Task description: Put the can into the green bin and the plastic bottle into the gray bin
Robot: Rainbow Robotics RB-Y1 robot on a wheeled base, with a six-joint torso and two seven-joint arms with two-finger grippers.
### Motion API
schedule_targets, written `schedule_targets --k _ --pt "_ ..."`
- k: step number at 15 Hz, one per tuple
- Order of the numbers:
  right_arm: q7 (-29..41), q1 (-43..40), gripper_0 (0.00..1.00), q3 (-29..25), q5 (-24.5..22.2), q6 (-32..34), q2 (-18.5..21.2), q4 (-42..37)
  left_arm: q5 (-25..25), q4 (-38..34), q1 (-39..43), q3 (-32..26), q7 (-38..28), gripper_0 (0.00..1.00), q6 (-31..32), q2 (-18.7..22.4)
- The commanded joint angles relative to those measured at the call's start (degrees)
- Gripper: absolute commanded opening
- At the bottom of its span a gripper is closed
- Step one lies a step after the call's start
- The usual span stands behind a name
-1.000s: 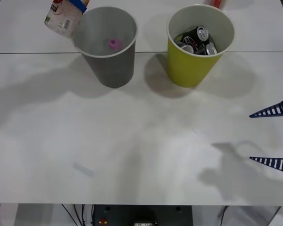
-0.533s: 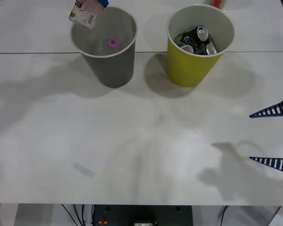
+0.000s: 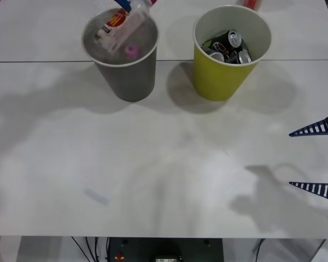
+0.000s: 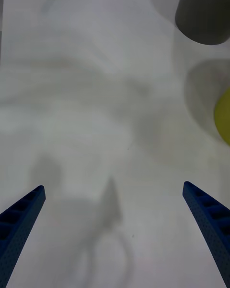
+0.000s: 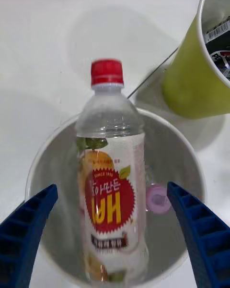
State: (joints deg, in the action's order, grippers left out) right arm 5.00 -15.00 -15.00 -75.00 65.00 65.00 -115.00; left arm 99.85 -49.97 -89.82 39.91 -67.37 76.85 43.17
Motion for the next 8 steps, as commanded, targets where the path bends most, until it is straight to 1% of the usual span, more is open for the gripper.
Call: schedule_targets --k 1,2,3,4,6,8 --pt "0.0 0.0 1.0 0.0 0.0 0.0 0.0 0.0 -5.7 -1.7 0.9 0.1 1.6 1.0 2.1 4.1" --pt "0.0 0.0 1.0 0.0 0.0 0.0 0.0 0.0 -9.1 -2.3 1.8 0.1 2.0 1.0 2.1 6.2" --pt "0.0 0.0 1.0 0.0 0.0 0.0 0.0 0.0 -11.3 -3.6 3.1 0.1 2.4 1.0 2.1 8.3" --pt "0.0 0.0 1.0 0.0 0.0 0.0 0.0 0.0 -13.9 -6.2 4.9 0.1 3.0 1.0 2.0 11.2" --pt "0.0 0.0 1.0 0.0 0.0 0.0 0.0 0.0 -17.1 -10.9 8.9 -0.9 6.9 1.0 2.0 16.2" --pt "0.0 0.0 1.0 0.0 0.0 0.0 0.0 0.0 -20.6 -13.9 14.5 -4.0 12.3 1.0 2.0 20.4"
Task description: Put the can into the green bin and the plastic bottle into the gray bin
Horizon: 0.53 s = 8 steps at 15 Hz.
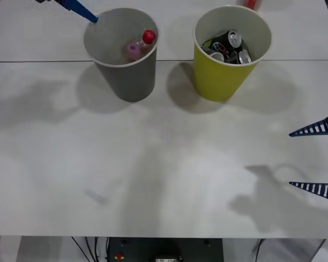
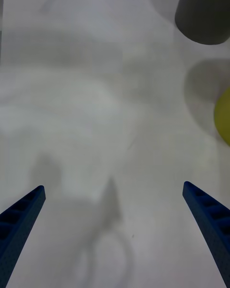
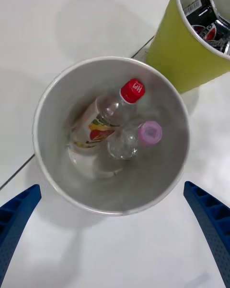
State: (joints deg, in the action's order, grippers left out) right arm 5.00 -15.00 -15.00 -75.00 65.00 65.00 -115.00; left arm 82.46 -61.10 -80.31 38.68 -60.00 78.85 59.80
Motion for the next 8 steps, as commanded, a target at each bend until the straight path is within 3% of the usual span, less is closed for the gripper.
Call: schedule_targets --k 1,5,8 --pt "0.0 0.0 1.0 0.0 0.0 0.0 0.0 0.0 -4.2 -4.0 7.9 -4.5 7.7 1.0 0.0 5.2" --pt "0.0 0.0 1.0 0.0 0.0 0.0 0.0 0.0 -5.0 -12.4 23.3 -16.8 19.2 1.0 0.4 9.8" --pt "0.0 0.0 1.0 0.0 0.0 0.0 0.0 0.0 -2.3 -19.3 36.5 -29.7 27.4 1.0 4.1 10.2"
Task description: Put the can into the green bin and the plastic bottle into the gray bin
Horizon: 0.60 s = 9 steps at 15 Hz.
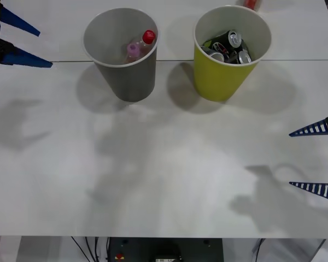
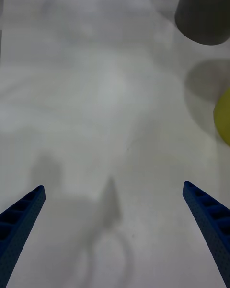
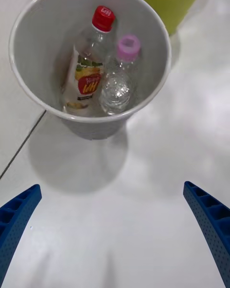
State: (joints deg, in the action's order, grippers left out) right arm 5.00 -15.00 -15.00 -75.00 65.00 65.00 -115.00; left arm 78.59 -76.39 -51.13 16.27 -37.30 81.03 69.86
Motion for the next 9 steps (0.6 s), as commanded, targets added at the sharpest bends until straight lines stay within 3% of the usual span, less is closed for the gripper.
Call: schedule_targets --k 1,6,9 --pt "0.0 0.0 1.0 0.0 0.0 0.0 0.0 0.0 2.0 -6.9 12.3 -11.2 7.2 1.0 2.0 0.1" --pt "0.0 0.0 1.0 0.0 0.0 0.0 0.0 0.0 0.7 -17.8 31.7 -24.6 16.9 1.0 2.1 -0.2" --pt "0.0 0.0 1.0 0.0 0.0 0.0 0.0 0.0 -0.3 -20.6 40.6 -30.6 22.9 1.0 2.4 -2.9"
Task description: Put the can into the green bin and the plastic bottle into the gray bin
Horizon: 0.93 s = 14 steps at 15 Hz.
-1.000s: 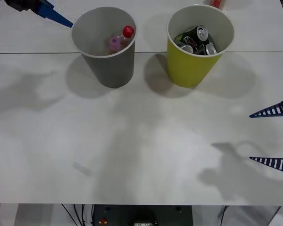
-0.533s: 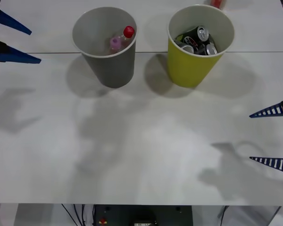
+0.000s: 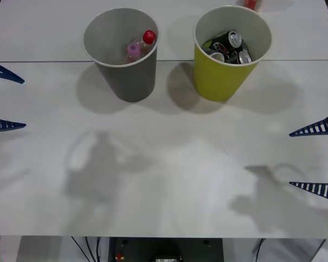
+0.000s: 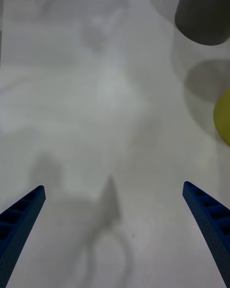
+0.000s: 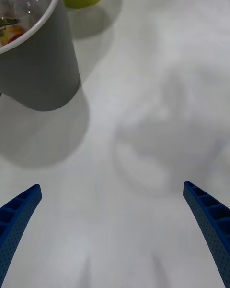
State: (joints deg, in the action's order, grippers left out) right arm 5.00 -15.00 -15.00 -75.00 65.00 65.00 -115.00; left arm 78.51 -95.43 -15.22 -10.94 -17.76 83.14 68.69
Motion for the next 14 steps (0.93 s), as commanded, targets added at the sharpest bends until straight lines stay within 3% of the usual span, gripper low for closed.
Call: schedule_targets --k 1,5,14 --pt "0.0 0.0 1.0 0.0 0.0 0.0 0.0 0.0 0.0 -2.8 7.3 -5.4 5.2 1.0 0.4 -3.2" --pt "0.0 0.0 1.0 0.0 0.0 0.0 0.0 0.0 1.8 -8.2 16.1 -11.1 11.0 1.0 0.4 -8.2" --pt "0.0 0.0 1.0 0.0 0.0 0.0 0.0 0.0 2.0 -13.6 23.8 -13.0 14.3 1.0 0.3 -10.2"
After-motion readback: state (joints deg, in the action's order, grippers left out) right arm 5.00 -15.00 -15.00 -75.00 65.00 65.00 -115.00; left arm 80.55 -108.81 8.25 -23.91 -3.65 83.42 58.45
